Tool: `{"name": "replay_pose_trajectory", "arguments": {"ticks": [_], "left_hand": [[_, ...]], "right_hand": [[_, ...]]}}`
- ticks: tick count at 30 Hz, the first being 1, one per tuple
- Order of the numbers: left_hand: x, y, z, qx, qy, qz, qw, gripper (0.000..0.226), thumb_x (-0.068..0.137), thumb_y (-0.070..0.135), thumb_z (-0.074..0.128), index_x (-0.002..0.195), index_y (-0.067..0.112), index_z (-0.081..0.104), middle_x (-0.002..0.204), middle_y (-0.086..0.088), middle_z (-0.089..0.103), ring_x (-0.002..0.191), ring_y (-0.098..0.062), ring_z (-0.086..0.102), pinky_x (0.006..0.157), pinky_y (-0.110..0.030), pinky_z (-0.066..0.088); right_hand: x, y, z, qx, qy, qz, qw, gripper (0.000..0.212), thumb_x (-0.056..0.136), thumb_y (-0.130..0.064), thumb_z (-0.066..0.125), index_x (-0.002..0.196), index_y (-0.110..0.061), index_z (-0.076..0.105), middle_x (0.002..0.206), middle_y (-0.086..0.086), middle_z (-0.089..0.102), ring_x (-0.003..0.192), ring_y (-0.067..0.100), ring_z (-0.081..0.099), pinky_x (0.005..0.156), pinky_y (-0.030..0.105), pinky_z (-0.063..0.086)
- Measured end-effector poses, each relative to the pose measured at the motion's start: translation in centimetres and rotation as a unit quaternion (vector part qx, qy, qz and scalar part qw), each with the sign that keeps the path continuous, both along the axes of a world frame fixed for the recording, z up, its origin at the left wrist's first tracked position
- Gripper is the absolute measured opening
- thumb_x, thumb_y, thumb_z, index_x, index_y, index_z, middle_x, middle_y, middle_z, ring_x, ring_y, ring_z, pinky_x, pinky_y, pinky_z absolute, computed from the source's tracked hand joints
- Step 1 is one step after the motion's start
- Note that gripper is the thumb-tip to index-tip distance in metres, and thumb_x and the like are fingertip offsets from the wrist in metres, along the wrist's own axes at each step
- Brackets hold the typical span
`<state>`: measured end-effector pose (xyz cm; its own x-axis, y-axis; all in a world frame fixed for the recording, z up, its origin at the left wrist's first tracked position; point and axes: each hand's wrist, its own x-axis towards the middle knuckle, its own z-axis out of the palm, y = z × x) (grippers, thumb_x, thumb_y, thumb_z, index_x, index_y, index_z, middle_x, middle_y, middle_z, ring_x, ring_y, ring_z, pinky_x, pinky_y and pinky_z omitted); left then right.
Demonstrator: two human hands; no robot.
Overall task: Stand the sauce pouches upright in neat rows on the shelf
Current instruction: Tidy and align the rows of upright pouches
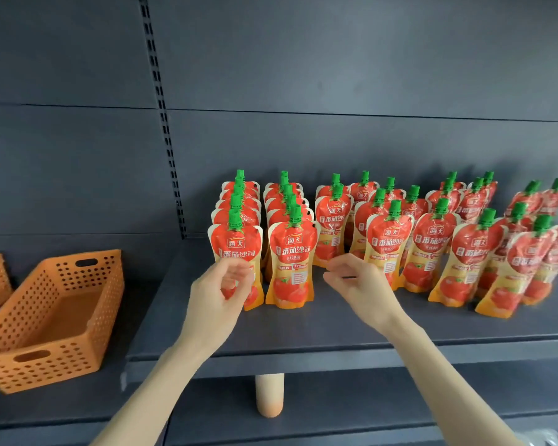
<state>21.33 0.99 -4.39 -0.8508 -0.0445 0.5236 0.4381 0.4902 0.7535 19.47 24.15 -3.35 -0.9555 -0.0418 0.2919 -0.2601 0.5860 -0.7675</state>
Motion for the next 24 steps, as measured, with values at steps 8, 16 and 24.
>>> {"name": "replay_pose_trajectory", "arguments": {"ticks": [8,16,24], "left_hand": [[-3.6,5.6,9.6,-0.045,0.089,-0.091,0.991,0.008,0.088,0.013,0.060,0.092,0.019,0.061,0.084,0.016,0.061,0.082,0.006,0.056,0.070,-0.004,0.041],[-14.1,12.2,14.2,-0.136,0.023,-0.083,0.987,0.003,0.087,0.016,0.060,0.091,0.017,0.061,0.084,0.006,0.062,0.075,-0.003,0.056,0.066,-0.004,0.039],[-22.3,15.5,14.6,-0.274,-0.123,-0.081,0.950,0.039,0.087,0.034,0.062,0.119,0.013,0.056,0.119,-0.005,0.061,0.105,-0.018,0.059,0.096,-0.031,0.045]], "right_hand": [[-1.6,4.6,9.3,0.096,0.075,-0.005,0.993,0.017,0.089,-0.010,0.057,0.104,-0.011,0.065,0.096,-0.002,0.067,0.091,0.010,0.062,0.079,0.013,0.046],[-9.8,9.6,14.2,0.199,0.049,-0.015,0.979,0.021,0.087,-0.018,0.060,0.104,-0.009,0.066,0.102,0.004,0.069,0.096,0.017,0.064,0.089,0.025,0.048],[-19.8,13.8,15.8,0.319,-0.029,0.068,0.945,0.042,0.088,-0.030,0.061,0.124,-0.011,0.054,0.125,0.005,0.060,0.113,0.021,0.057,0.102,0.032,0.042]]}}
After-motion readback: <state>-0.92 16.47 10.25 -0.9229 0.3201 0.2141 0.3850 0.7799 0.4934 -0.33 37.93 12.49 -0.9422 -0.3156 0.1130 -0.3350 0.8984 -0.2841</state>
